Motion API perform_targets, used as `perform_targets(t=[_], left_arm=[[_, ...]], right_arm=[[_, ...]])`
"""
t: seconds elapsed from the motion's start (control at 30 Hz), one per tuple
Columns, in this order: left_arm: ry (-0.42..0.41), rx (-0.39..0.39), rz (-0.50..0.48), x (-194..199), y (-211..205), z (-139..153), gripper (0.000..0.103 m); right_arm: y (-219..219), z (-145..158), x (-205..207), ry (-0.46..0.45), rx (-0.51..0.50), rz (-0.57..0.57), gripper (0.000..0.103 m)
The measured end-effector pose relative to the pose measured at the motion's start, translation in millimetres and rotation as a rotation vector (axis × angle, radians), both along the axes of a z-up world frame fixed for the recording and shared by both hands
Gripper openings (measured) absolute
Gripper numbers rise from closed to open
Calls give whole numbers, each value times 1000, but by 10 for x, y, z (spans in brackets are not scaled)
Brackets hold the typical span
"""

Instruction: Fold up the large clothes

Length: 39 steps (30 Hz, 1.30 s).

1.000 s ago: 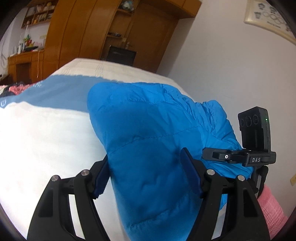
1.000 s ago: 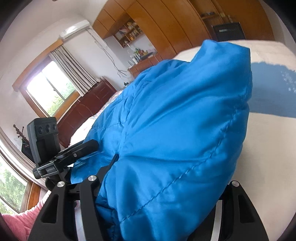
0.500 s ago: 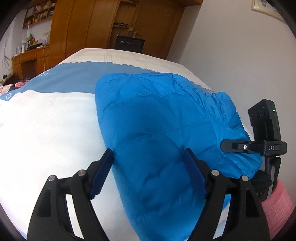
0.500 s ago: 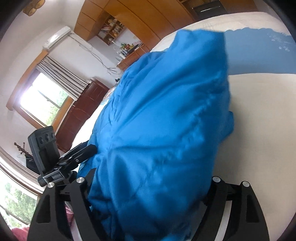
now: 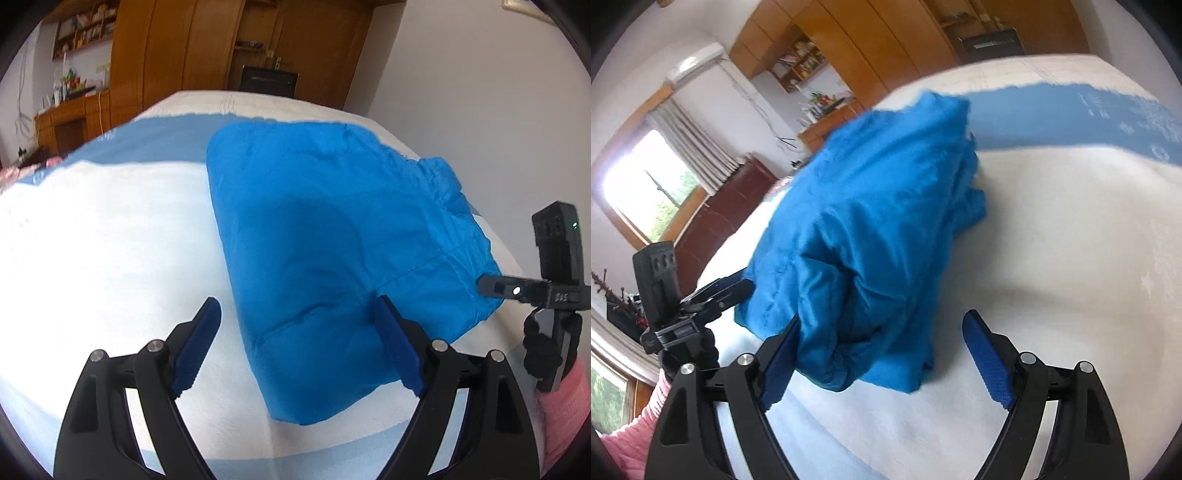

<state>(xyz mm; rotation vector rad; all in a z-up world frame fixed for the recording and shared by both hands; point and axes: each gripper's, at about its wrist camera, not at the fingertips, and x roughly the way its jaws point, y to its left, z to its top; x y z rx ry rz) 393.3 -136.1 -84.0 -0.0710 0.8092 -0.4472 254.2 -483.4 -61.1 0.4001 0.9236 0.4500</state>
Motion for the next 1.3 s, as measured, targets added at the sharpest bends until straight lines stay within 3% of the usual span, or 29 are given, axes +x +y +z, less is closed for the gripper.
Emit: perform_targets(t=[0.17, 0.3, 0.5, 0.9, 1.13, 1.3], left_arm=[[33, -12, 52, -43, 67, 41, 84], [-1, 48, 100, -291, 78, 199, 88], [-44, 118, 123, -691, 17, 346, 91], [-158, 175, 158, -1239, 142, 634, 94], [-168, 179, 131, -1315, 134, 671, 94], [-127, 188, 111, -1313, 88, 580, 94]], right_arm=[[0, 34, -17, 10, -16, -33, 83], [220, 333, -267, -55, -133, -39, 84], [746, 644, -598, -129, -319, -75, 95], [878, 881, -1115, -177, -359, -196, 99], [904, 828, -1193, -156, -366, -220, 99], [955, 727, -1181, -129, -415, -229, 99]])
